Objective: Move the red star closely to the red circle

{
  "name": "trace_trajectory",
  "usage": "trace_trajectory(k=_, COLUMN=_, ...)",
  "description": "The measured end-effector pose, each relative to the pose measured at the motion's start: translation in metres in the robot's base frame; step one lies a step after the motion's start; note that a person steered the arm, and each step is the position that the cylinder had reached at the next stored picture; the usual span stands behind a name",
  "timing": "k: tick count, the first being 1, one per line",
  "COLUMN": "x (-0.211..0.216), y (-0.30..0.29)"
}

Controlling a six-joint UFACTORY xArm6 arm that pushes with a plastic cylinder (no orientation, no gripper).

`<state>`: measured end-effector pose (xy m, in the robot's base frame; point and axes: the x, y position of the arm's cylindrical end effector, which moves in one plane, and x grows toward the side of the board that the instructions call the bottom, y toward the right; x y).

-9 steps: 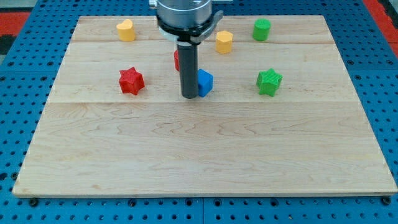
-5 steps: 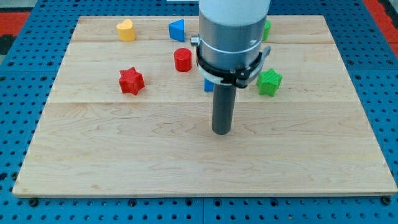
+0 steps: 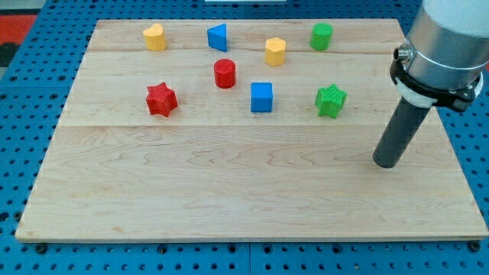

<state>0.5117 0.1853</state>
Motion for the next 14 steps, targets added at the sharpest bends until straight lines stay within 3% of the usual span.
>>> trace_trajectory(k=5, x=0.001, y=-0.038)
trace_trajectory(k=7, x=0.001, y=-0.187)
trace_trajectory(k=8, x=-0.015, y=-0.308)
trace_trajectory(k=10, x=-0.094, y=-0.386)
trace_trajectory(k=11, x=-0.109, y=-0.391)
trace_trajectory(k=12, x=-0.110, y=-0.351)
trace_trajectory(k=14, x=-0.108, y=-0.354)
